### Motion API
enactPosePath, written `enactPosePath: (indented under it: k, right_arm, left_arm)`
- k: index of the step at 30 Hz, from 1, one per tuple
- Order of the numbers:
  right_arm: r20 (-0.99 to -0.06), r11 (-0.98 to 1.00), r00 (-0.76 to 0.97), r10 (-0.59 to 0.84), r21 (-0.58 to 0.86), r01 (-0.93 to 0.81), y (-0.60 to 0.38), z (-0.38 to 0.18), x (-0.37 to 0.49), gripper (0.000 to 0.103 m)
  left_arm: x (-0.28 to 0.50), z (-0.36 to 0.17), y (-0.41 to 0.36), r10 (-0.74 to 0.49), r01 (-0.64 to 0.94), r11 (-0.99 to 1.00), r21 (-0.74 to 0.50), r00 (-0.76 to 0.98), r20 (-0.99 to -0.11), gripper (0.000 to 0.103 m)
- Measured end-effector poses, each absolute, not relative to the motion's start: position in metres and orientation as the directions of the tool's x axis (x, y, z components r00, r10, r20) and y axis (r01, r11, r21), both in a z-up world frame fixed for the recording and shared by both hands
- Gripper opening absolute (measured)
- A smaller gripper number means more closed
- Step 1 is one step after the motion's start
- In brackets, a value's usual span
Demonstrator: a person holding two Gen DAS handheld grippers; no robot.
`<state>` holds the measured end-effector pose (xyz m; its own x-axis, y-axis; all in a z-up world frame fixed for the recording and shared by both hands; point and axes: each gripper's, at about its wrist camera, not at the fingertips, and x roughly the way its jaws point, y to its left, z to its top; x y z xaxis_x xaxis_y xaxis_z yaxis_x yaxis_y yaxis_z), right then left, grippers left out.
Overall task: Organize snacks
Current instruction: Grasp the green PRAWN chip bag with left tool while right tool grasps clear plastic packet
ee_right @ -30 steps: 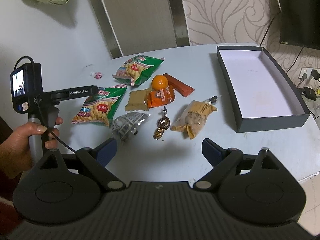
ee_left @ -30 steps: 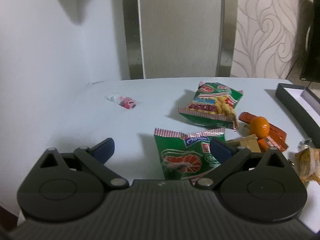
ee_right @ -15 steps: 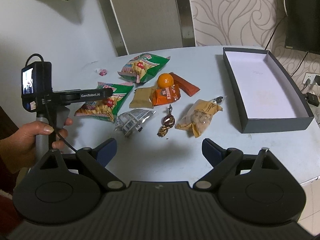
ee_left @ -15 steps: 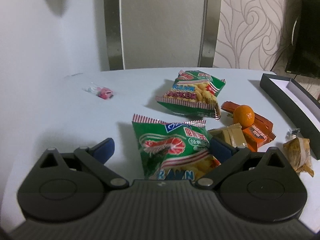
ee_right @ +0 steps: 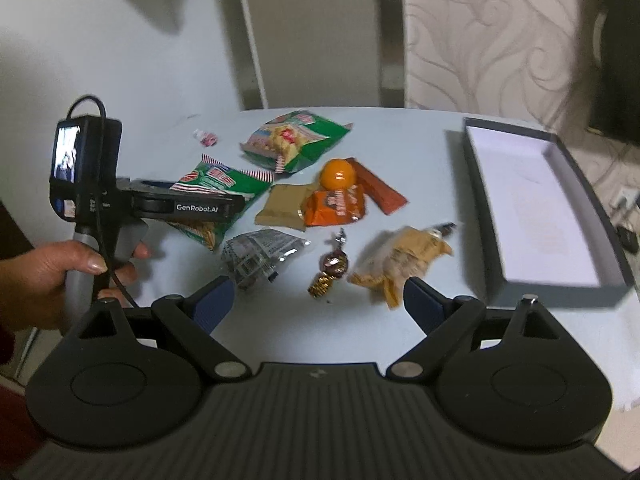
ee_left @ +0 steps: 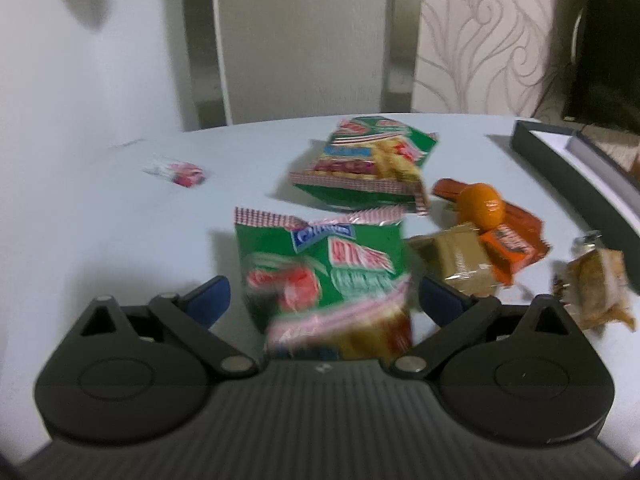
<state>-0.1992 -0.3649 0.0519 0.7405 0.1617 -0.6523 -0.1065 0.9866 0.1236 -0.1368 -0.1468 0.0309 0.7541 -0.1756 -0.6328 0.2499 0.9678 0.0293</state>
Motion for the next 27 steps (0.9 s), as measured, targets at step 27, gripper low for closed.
enactPosePath:
  k: [27]
  right_arm:
    - [-0.751,0.942,0.596,0.282,0.101,-0.319,-0.31,-0.009,-0.08,0.066]
  left_arm:
    - [-0.149,0.026,-0.111,-0.188,0.28,0.96,0.027,0.708,-0.68,0.094]
